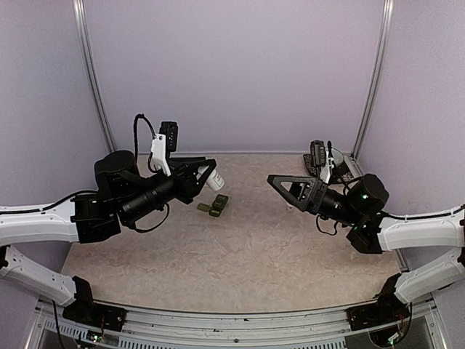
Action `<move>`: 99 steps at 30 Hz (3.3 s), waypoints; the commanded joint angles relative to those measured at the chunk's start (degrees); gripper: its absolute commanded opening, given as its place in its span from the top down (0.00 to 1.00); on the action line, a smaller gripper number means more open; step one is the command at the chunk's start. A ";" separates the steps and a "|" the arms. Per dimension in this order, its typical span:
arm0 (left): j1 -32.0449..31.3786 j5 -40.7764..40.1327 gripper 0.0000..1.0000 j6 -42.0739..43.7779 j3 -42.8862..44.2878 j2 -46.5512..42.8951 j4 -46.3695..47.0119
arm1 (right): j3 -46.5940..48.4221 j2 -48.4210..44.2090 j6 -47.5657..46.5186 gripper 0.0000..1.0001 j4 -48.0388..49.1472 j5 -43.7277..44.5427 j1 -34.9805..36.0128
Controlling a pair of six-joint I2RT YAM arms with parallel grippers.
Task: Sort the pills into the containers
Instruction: Place the pill bottle at the center of the board, then move the pill container to the center of the board.
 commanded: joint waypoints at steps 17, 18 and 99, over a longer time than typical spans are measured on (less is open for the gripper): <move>25.38 -9.16 0.91 -8.74 -14.74 12.16 0.94 | 0.76 -11.20 -16.47 0.13 -20.50 8.47 -0.38; 26.05 -9.05 0.91 -9.12 -14.77 13.59 1.94 | 0.78 -11.38 -16.65 0.13 -20.59 8.48 -0.40; 25.65 19.80 0.03 -8.99 23.57 50.60 -12.03 | 18.89 6.86 -37.38 0.12 -51.95 9.56 -6.62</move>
